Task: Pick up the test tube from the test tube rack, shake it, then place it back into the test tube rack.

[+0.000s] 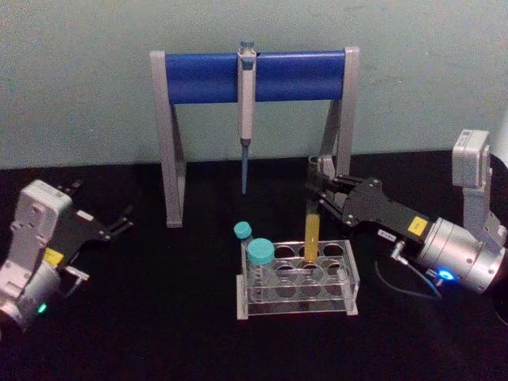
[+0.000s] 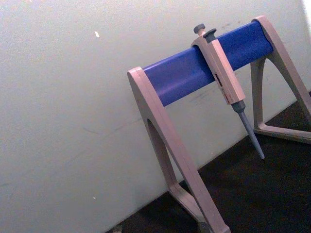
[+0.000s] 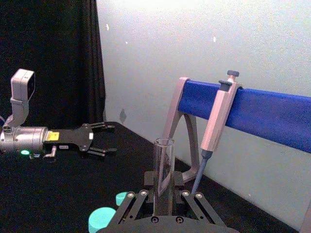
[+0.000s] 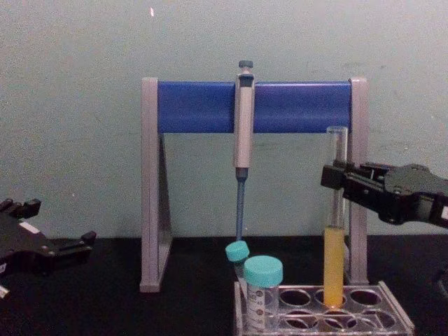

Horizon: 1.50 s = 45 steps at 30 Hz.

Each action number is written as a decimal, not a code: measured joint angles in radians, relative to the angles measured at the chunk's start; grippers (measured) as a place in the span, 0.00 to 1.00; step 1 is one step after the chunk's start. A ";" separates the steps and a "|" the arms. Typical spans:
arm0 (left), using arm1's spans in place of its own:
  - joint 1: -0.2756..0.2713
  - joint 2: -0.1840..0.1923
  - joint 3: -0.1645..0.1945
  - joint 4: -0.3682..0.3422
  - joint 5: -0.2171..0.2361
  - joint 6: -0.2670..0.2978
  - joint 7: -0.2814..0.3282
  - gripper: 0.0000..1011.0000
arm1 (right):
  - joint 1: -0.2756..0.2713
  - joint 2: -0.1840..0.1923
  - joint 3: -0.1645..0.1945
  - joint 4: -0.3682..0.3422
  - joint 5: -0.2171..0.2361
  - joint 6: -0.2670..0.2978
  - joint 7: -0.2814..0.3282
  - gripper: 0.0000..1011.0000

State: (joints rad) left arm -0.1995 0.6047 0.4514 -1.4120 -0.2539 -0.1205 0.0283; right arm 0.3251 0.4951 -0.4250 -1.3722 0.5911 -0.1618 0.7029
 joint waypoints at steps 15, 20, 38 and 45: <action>0.000 0.000 0.000 0.000 0.000 0.000 0.000 0.99 | 0.007 -0.003 -0.013 0.022 -0.011 0.006 0.002 0.23; 0.000 0.000 0.000 0.000 0.000 0.000 0.000 0.99 | 0.010 -0.005 -0.018 0.032 -0.015 0.008 0.004 0.23; 0.000 0.000 0.000 0.000 0.000 0.000 0.000 0.99 | 0.026 -0.016 -0.035 0.069 -0.033 0.017 0.007 0.23; 0.000 0.000 0.000 0.000 0.000 0.000 0.000 0.99 | 0.030 -0.019 -0.039 0.079 -0.037 0.022 0.009 0.23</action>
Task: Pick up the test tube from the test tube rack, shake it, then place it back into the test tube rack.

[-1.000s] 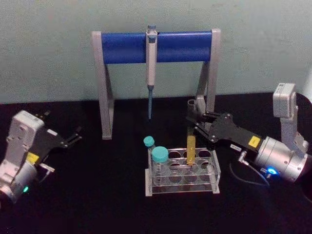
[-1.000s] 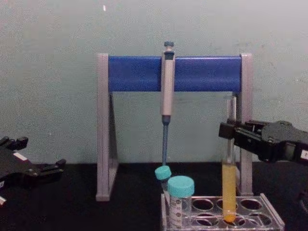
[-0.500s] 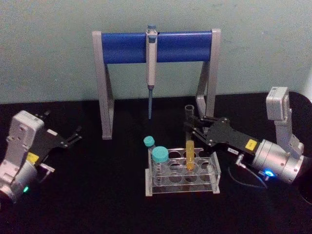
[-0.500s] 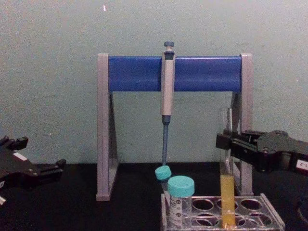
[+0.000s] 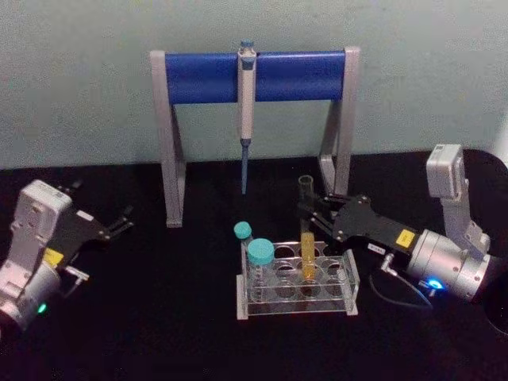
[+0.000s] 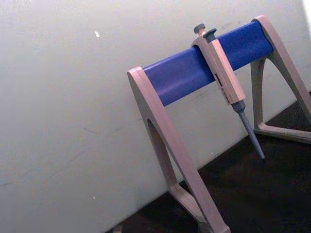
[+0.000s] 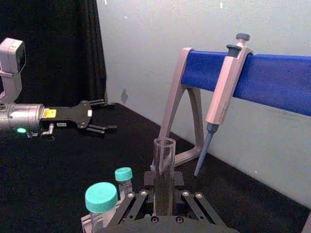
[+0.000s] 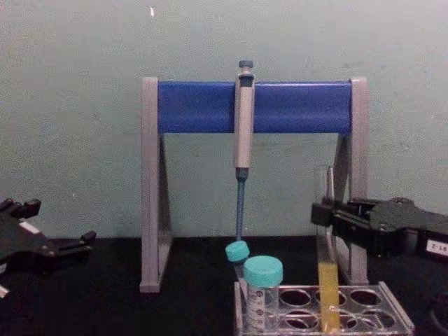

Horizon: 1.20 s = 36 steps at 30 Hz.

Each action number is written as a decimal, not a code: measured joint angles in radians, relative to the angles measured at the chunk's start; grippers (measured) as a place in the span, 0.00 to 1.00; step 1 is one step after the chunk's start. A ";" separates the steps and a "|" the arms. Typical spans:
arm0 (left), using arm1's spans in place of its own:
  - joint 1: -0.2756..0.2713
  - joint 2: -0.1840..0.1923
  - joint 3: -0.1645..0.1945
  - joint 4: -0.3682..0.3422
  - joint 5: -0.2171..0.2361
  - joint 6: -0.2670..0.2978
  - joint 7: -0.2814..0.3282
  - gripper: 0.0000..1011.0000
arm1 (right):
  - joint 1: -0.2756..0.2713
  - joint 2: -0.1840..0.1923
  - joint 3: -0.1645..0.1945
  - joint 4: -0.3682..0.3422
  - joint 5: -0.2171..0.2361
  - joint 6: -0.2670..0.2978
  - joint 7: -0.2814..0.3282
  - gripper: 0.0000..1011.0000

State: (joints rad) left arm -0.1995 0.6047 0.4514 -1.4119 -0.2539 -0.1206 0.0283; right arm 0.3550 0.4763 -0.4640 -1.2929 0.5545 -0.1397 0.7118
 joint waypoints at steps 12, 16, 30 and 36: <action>0.000 0.000 0.000 0.000 0.000 0.000 0.000 0.99 | 0.001 0.001 -0.003 0.005 -0.002 0.010 0.000 0.23; 0.000 0.000 0.000 0.000 0.000 0.000 0.000 0.99 | 0.001 0.001 -0.004 0.007 -0.003 0.012 0.000 0.23; 0.000 0.000 0.000 0.000 0.000 0.000 0.000 0.99 | 0.006 -0.001 -0.010 0.016 -0.006 0.021 0.000 0.23; 0.000 0.000 0.000 0.000 0.000 0.000 0.000 0.99 | 0.007 -0.001 -0.012 0.016 -0.008 0.025 -0.004 0.23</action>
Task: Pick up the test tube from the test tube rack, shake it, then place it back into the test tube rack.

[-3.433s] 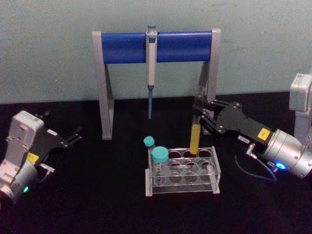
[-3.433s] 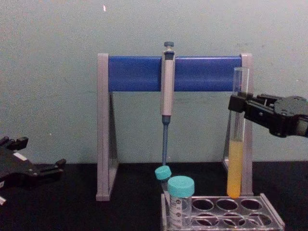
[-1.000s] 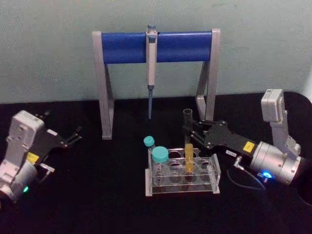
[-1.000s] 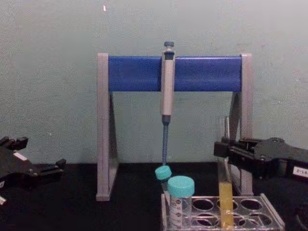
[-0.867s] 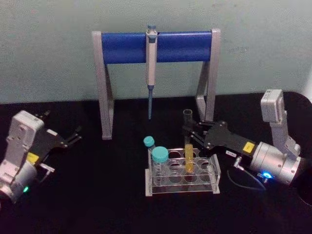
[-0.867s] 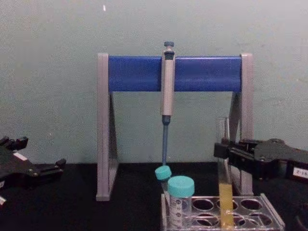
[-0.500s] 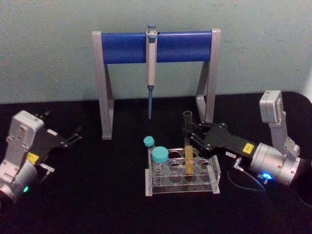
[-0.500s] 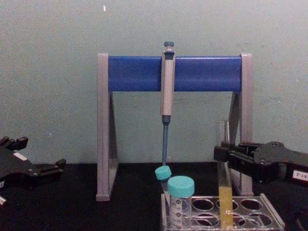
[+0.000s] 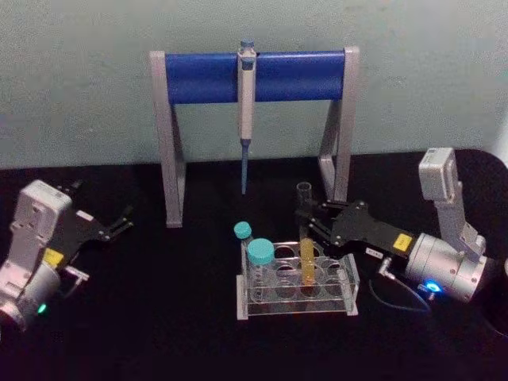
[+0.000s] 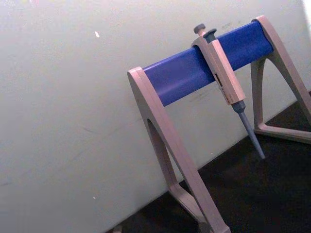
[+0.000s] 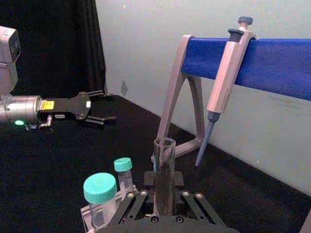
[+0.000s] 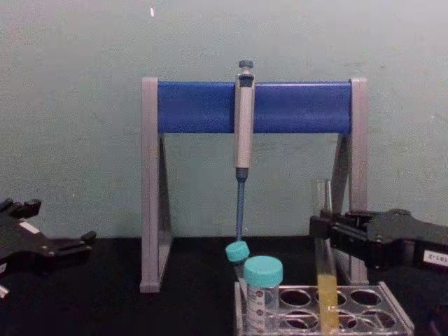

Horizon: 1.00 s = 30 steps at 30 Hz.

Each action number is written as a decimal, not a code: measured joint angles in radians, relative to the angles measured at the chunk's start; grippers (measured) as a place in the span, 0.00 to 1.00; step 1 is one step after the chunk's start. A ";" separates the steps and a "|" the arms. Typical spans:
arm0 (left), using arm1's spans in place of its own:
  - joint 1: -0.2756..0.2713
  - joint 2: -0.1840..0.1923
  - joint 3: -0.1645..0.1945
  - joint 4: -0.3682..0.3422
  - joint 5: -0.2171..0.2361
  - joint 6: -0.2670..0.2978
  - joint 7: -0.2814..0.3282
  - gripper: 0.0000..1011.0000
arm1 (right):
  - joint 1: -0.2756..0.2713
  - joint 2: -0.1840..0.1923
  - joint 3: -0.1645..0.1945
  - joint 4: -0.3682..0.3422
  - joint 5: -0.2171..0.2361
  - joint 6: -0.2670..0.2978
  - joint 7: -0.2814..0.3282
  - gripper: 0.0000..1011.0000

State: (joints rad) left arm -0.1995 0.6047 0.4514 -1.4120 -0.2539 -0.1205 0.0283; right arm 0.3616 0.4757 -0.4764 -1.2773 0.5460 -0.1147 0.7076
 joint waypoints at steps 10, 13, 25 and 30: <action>0.000 0.000 0.000 0.000 0.000 0.000 0.000 0.99 | 0.000 0.000 -0.001 -0.001 -0.002 0.002 -0.003 0.23; 0.000 0.000 0.000 0.000 0.000 0.000 0.000 0.99 | 0.000 0.000 -0.001 -0.001 -0.003 0.002 -0.003 0.23; 0.000 0.000 0.000 0.000 0.000 0.000 0.000 0.99 | -0.001 0.000 0.000 -0.002 -0.003 0.002 -0.003 0.23; 0.000 0.000 0.000 0.000 0.000 0.000 0.000 0.99 | -0.001 0.000 0.000 -0.002 -0.005 0.002 -0.003 0.33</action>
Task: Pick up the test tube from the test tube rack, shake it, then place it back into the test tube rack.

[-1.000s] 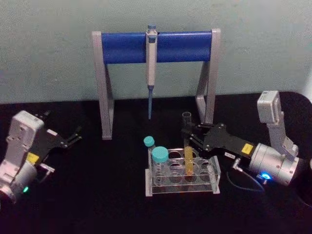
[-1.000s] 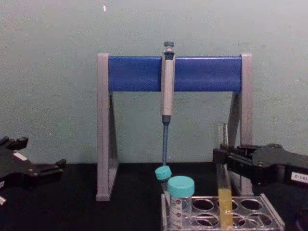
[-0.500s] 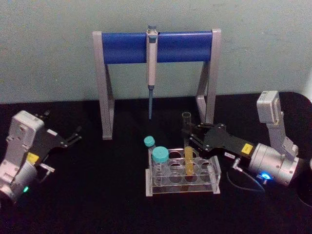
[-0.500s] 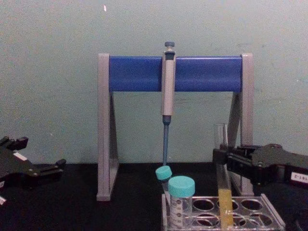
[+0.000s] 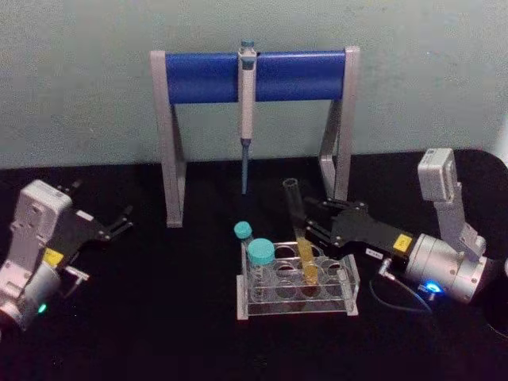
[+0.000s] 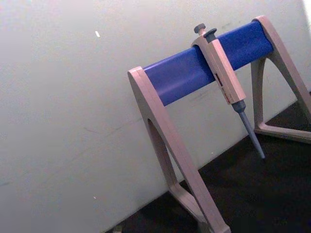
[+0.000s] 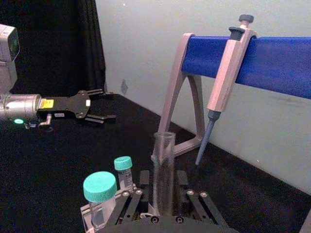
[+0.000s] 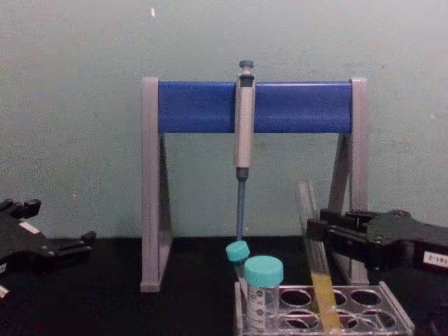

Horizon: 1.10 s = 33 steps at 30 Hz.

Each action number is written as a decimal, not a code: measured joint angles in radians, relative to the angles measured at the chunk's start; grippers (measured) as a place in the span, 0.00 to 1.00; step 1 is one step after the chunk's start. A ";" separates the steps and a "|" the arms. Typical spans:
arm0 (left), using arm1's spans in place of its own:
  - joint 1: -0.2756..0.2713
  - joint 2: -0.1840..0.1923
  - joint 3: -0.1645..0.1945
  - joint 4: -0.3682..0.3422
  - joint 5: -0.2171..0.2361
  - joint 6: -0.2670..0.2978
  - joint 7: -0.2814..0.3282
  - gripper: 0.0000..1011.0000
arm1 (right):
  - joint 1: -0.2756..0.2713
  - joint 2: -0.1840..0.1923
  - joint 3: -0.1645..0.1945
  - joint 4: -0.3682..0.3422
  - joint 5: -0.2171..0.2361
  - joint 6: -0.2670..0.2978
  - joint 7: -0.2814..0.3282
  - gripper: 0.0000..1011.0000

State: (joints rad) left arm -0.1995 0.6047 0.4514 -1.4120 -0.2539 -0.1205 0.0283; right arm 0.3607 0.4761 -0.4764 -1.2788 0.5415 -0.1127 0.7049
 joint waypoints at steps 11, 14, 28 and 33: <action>0.000 0.000 0.000 0.000 0.000 0.000 0.000 0.99 | 0.000 0.000 0.000 0.000 0.001 0.000 0.000 0.69; 0.000 0.000 0.000 0.000 0.000 0.000 0.000 0.99 | 0.000 0.000 0.000 0.000 0.001 -0.001 0.000 0.78; 0.000 0.000 0.000 0.000 0.000 0.000 0.000 0.99 | 0.000 0.000 0.000 0.000 0.002 -0.001 0.000 0.99; 0.000 0.000 0.000 0.000 0.000 0.000 0.000 0.99 | 0.000 0.001 0.000 -0.003 0.000 -0.005 0.001 0.99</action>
State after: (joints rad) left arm -0.1996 0.6047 0.4514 -1.4120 -0.2539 -0.1205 0.0283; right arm 0.3607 0.4774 -0.4765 -1.2823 0.5418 -0.1182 0.7057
